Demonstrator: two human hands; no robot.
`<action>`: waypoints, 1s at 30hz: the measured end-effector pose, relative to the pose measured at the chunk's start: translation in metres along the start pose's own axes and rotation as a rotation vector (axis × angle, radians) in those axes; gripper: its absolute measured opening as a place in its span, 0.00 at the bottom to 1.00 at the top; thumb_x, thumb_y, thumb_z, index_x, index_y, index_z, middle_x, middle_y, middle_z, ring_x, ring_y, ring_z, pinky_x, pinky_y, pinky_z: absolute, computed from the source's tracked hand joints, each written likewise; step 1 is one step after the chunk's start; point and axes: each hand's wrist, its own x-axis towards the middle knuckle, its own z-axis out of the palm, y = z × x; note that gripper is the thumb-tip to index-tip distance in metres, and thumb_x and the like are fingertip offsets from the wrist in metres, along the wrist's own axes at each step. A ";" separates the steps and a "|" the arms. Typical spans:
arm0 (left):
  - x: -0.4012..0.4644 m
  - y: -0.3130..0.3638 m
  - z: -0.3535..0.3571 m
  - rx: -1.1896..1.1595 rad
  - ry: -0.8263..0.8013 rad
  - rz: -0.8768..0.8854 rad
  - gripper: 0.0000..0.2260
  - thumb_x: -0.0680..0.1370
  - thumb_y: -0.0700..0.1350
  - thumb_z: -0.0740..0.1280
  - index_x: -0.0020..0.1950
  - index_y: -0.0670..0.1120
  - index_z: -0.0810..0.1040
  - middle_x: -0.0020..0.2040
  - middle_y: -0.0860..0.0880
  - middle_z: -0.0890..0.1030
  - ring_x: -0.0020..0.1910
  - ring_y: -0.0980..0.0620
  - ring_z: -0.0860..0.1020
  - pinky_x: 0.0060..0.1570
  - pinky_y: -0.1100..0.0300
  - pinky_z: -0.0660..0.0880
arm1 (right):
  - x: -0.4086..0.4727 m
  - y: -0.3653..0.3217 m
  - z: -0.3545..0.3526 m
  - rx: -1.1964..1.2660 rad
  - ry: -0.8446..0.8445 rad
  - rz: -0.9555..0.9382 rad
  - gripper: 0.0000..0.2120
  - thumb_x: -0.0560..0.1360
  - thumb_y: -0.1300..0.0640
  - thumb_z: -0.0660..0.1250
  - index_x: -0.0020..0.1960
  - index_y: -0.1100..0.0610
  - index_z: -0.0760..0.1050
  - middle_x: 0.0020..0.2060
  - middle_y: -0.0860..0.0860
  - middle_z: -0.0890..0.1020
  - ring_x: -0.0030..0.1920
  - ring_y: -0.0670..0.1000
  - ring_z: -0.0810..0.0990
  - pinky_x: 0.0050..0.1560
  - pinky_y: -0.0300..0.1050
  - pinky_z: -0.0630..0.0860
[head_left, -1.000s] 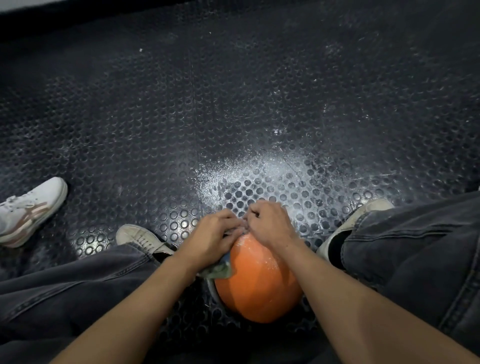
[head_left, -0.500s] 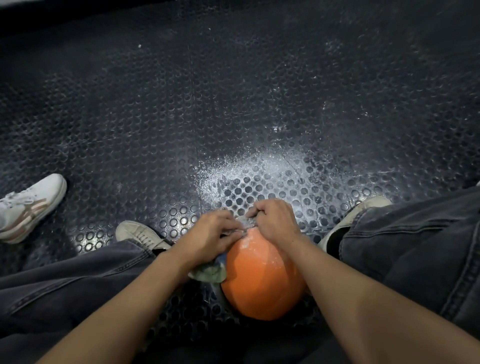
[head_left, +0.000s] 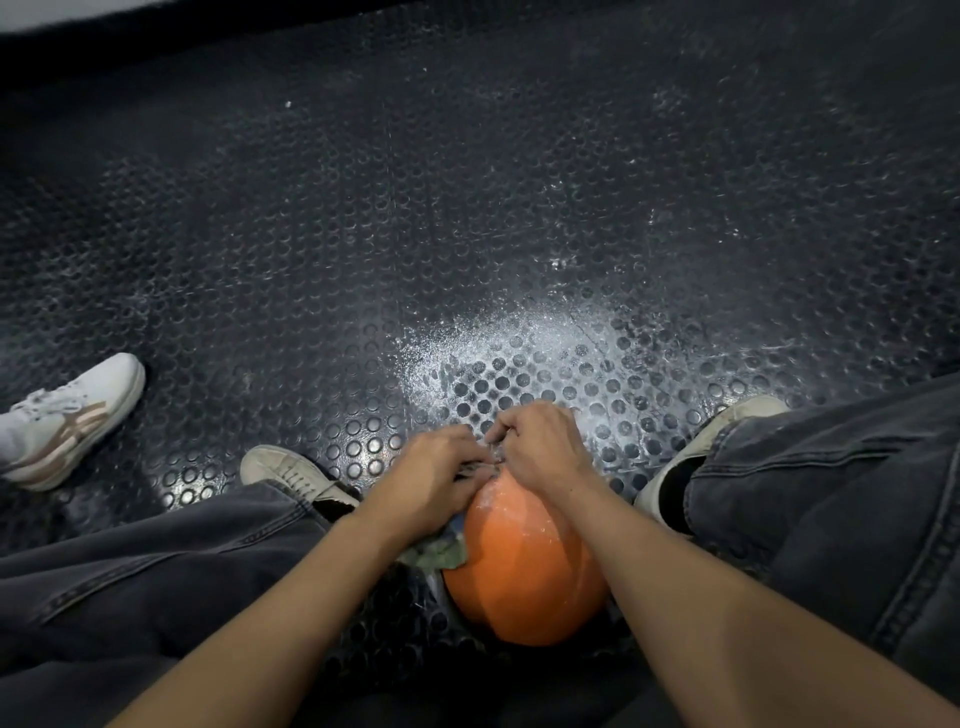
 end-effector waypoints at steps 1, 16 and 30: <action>0.006 0.008 0.005 0.025 0.026 -0.003 0.06 0.76 0.46 0.69 0.50 0.46 0.83 0.43 0.52 0.78 0.43 0.54 0.76 0.48 0.55 0.74 | 0.000 0.001 0.000 -0.014 0.045 0.007 0.13 0.79 0.64 0.64 0.43 0.52 0.83 0.45 0.49 0.85 0.47 0.48 0.80 0.64 0.53 0.74; -0.005 -0.021 -0.012 -0.054 -0.010 -0.150 0.07 0.76 0.47 0.70 0.52 0.48 0.84 0.46 0.53 0.80 0.45 0.56 0.77 0.49 0.57 0.76 | -0.013 0.018 0.004 0.082 0.285 0.239 0.09 0.82 0.55 0.61 0.47 0.51 0.79 0.41 0.46 0.81 0.35 0.43 0.75 0.36 0.37 0.69; 0.013 0.011 -0.002 -0.100 0.125 -0.216 0.07 0.77 0.45 0.69 0.52 0.45 0.83 0.46 0.52 0.81 0.42 0.59 0.75 0.39 0.73 0.66 | -0.003 0.013 0.004 0.006 0.316 0.209 0.16 0.81 0.56 0.59 0.35 0.54 0.72 0.35 0.50 0.77 0.36 0.50 0.75 0.43 0.48 0.75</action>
